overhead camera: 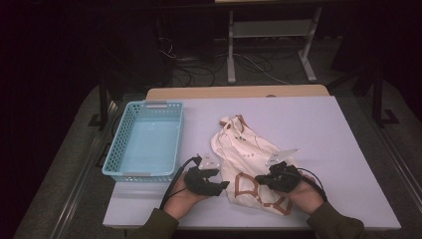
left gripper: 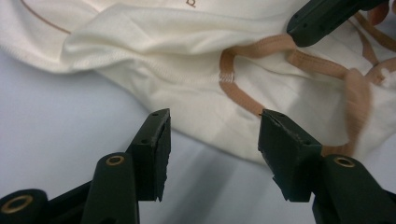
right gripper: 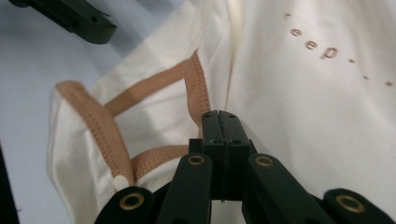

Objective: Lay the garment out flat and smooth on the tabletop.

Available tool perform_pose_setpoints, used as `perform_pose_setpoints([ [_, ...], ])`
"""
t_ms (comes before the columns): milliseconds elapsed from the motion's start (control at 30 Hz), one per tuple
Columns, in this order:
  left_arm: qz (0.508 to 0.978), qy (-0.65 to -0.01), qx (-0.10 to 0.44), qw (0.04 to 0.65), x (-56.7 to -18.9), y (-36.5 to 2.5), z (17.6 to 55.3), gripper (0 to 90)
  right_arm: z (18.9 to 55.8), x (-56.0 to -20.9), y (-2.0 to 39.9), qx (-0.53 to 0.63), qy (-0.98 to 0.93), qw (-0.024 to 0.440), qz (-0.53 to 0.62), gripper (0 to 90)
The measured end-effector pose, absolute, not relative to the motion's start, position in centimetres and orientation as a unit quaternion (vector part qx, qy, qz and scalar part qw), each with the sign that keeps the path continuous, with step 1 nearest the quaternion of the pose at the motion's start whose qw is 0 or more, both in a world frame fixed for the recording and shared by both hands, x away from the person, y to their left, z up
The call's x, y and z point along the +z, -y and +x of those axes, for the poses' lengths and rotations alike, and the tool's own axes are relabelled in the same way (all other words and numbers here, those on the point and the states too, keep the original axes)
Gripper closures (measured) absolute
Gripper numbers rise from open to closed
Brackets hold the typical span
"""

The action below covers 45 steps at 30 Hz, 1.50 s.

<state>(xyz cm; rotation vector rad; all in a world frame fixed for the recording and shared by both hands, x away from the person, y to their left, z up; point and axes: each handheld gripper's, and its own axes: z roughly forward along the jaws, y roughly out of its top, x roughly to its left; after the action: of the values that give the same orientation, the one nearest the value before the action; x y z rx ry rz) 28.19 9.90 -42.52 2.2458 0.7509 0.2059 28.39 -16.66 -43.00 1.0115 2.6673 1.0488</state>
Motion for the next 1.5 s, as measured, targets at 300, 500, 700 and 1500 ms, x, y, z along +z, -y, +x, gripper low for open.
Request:
perform_pose_setpoints([
  [300, 0.878, -0.279, 0.091, 0.379, -43.0, -6.6, 29.8, 50.1, 28.5, -43.0, 17.0, 0.338, -0.877, 0.056, 0.337, 89.2],
  [500, 0.886, -0.272, 0.080, 0.366, -43.9, -5.0, 31.0, 58.1, 28.5, -43.0, 17.2, 0.340, -0.875, 0.057, 0.339, 89.2],
  [700, 0.888, -0.274, 0.078, 0.360, -44.4, -4.3, 31.2, 73.1, 28.5, -43.0, 17.2, 0.340, -0.875, 0.057, 0.339, 89.2],
  [1500, 0.866, -0.304, 0.063, 0.391, -41.5, -10.1, 29.4, 86.2, 28.1, -42.7, 16.7, 0.361, -0.878, 0.046, 0.313, 89.1],
])
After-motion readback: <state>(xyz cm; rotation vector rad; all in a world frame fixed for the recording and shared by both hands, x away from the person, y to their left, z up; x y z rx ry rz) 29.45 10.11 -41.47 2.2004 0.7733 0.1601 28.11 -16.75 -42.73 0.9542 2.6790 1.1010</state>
